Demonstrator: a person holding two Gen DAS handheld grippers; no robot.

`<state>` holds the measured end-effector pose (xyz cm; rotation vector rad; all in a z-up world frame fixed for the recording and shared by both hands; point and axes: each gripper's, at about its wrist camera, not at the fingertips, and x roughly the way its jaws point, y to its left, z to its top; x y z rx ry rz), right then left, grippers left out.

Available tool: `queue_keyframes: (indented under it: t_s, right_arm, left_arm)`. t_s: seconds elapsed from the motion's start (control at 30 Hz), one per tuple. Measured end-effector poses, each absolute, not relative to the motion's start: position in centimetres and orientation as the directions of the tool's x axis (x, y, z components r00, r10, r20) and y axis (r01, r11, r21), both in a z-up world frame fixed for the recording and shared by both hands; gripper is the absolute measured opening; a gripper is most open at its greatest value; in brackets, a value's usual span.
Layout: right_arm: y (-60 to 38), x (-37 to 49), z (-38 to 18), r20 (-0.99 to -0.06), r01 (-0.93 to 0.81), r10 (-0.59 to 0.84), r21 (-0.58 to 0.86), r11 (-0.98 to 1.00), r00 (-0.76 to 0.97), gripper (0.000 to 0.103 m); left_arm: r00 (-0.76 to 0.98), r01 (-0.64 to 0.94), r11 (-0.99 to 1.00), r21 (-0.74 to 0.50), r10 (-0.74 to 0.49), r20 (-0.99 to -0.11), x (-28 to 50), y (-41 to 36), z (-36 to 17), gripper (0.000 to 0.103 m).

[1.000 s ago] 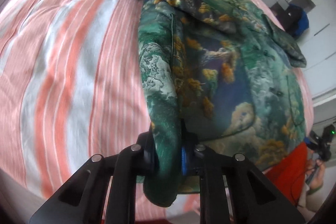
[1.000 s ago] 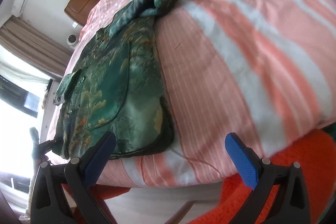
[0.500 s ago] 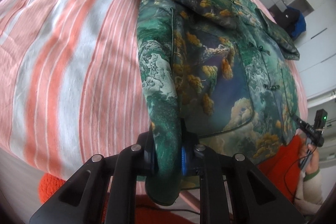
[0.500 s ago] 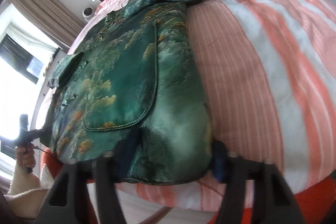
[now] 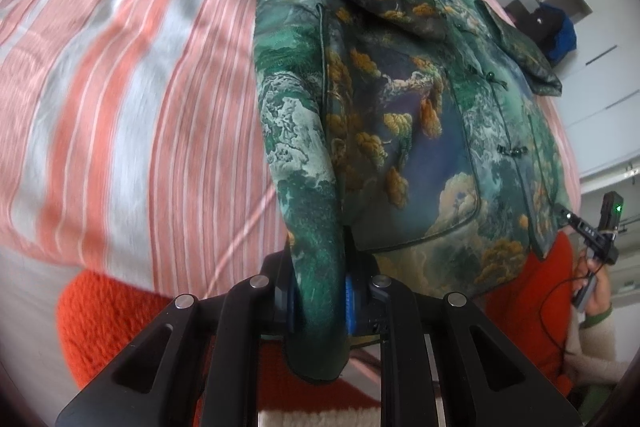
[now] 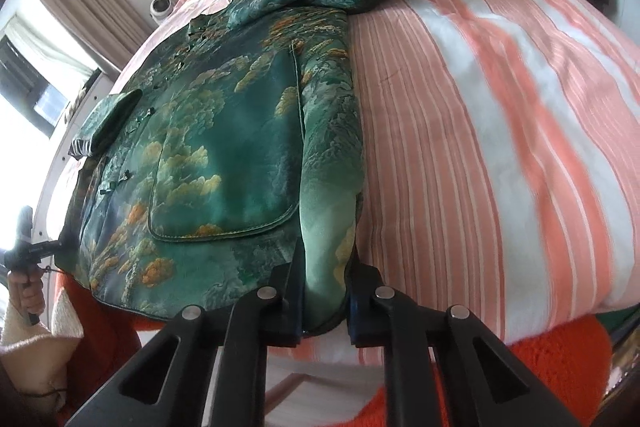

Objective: Fold large clothes

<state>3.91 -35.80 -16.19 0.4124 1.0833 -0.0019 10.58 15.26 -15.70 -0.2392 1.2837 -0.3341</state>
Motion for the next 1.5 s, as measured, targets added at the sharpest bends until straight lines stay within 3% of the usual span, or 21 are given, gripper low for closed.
queue_keyframes:
  t_s: [0.17, 0.27, 0.33, 0.47, 0.63, 0.83, 0.97, 1.0, 1.07, 1.37, 1.5]
  right_arm:
    - [-36.1, 4.3, -16.2, -0.863, 0.200, 0.180, 0.304, 0.931, 0.471, 0.015]
    - [-35.9, 5.0, -16.6, -0.866, 0.208, 0.156, 0.282, 0.936, 0.475, 0.017]
    - [-35.4, 4.9, -16.4, -0.866, 0.208, 0.127, 0.255, 0.944, 0.484, 0.025]
    - [-35.6, 4.3, -15.7, -0.862, 0.253, 0.081, 0.235, 0.939, 0.501, 0.058]
    - [-35.3, 3.3, -13.3, -0.845, 0.298, -0.040, 0.143, 0.944, 0.533, 0.073]
    - [-32.5, 2.8, -9.5, -0.786, 0.248, -0.060, 0.121, 0.961, 0.616, 0.083]
    - [-30.2, 3.2, -7.3, -0.743, 0.195, -0.029, 0.138, 0.971, 0.669, 0.085]
    - [-29.6, 3.3, -6.8, -0.728, 0.178, -0.019, 0.142, 0.974, 0.685, 0.089]
    - [-28.6, 3.3, -6.3, -0.710, 0.155, -0.008, 0.143, 0.978, 0.705, 0.094]
    - [-23.2, 2.3, -5.4, -0.652, 0.025, 0.004, 0.035, 0.999, 0.758, 0.095]
    - [-21.0, 2.1, -6.2, -0.653, -0.083, 0.080, 0.026, 0.996, 0.753, 0.095]
  left_arm:
    - [0.237, 0.105, 0.932, -0.348, -0.363, -0.901, 11.9, 14.6, -16.6, 0.016]
    - [0.264, 0.124, 0.950, -0.287, -0.310, -0.913, 12.2, 13.6, -16.3, 0.024]
    - [0.301, 0.148, 0.961, -0.233, -0.268, -0.915, 12.2, 12.8, -15.7, 0.035]
    - [0.373, 0.146, 0.975, -0.169, -0.213, -0.903, 12.1, 12.0, -14.2, 0.047]
    - [0.494, 0.131, 0.983, -0.125, -0.174, -0.852, 11.3, 10.2, -11.0, 0.074]
    - [0.709, 0.138, 0.985, -0.103, -0.171, -0.684, 10.1, 7.2, -5.5, 0.096]
    - [0.796, 0.143, 0.982, -0.126, -0.189, -0.575, 8.6, 6.6, -2.8, 0.100]
    - [0.800, 0.158, 0.979, -0.127, -0.202, -0.565, 8.6, 6.2, -2.6, 0.100]
    - [0.802, 0.178, 0.976, -0.128, -0.219, -0.556, 8.7, 5.4, -2.4, 0.100]
    - [0.796, 0.112, 0.983, -0.143, -0.175, -0.580, 8.5, 3.1, -4.3, 0.101]
    - [0.807, 0.107, 0.991, -0.083, -0.135, -0.574, 7.8, 1.7, -5.1, 0.101]
